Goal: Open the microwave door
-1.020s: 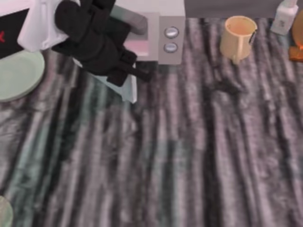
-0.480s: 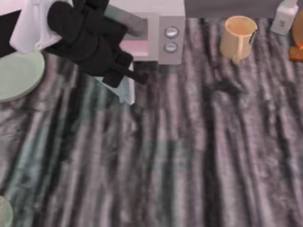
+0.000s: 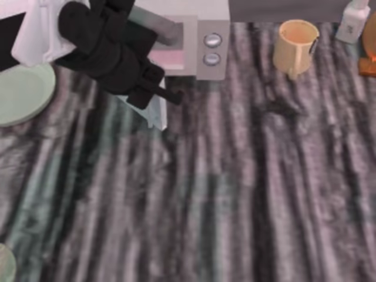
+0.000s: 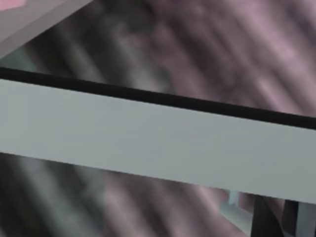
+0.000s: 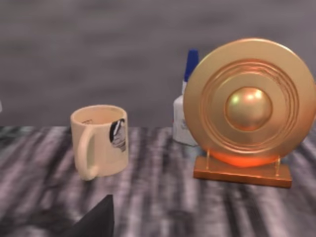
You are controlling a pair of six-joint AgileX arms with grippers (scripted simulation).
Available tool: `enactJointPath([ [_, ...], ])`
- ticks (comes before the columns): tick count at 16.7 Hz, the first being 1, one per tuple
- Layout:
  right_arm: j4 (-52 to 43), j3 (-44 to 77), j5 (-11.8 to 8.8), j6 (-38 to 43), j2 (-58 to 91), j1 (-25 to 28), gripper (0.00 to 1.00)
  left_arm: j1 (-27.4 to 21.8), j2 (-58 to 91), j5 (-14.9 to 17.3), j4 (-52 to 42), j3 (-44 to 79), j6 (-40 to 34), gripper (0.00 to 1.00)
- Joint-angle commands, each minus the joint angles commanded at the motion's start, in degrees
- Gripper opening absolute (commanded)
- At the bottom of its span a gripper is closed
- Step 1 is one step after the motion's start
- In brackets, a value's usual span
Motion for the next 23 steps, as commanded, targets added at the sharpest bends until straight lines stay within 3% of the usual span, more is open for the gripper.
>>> enactJointPath([
  [12,0.00,0.00,0.00,0.00,0.00,0.00,1.00,-0.20,0.09,0.45,0.01,-0.19,0.00,0.00],
  [19,0.00,0.00,0.00,0.00,0.00,0.00,1.00,3.19,-2.59,4.77,-0.92,-3.38,8.46,0.00],
  [23,0.00,0.00,0.00,0.00,0.00,0.00,1.00,3.52,-3.15,5.26,-0.77,-3.54,9.32,0.00],
])
